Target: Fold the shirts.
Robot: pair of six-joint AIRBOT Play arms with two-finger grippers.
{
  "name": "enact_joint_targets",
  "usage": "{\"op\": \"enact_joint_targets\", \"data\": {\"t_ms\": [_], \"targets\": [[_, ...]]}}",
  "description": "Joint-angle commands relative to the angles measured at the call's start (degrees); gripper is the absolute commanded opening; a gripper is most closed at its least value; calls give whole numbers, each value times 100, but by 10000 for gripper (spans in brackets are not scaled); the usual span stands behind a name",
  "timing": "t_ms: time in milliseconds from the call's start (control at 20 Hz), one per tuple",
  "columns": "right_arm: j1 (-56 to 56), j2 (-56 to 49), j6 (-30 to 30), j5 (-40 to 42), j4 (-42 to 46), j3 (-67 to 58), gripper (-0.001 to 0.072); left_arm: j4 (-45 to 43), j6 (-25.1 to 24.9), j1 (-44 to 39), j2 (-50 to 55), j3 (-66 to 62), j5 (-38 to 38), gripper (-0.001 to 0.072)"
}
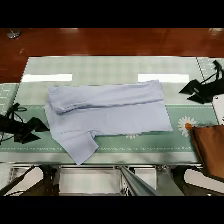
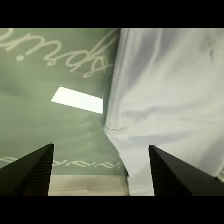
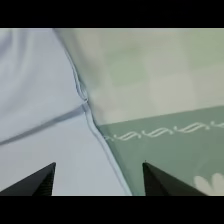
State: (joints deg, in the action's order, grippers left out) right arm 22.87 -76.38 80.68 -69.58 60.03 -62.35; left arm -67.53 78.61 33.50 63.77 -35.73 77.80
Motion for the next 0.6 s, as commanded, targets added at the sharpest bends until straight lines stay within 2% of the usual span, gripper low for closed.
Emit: {"op": "enact_joint_targets", "data": {"t_ms": [0, 100, 350, 450, 550], "targets": [[48, 793, -710, 756, -1250, 1788, 630, 1060, -588, 573, -271, 938, -317, 704], [48, 874, -970, 662, -1412, 2146, 629, 1270, -804, 487, -271, 1139, -310, 702], [48, 870, -1005, 597, -1432, 2225, 629, 1211, -809, -271, -243, 1279, -291, 701], [52, 870, -1008, 595, -1617, 2225, 629, 1362, -787, -634, -249, 1394, -595, 702], [133, 870, -1001, 505, -1812, 2107, 629, 1943, -789, -986, -247, 1670, -1088, 702]]}}
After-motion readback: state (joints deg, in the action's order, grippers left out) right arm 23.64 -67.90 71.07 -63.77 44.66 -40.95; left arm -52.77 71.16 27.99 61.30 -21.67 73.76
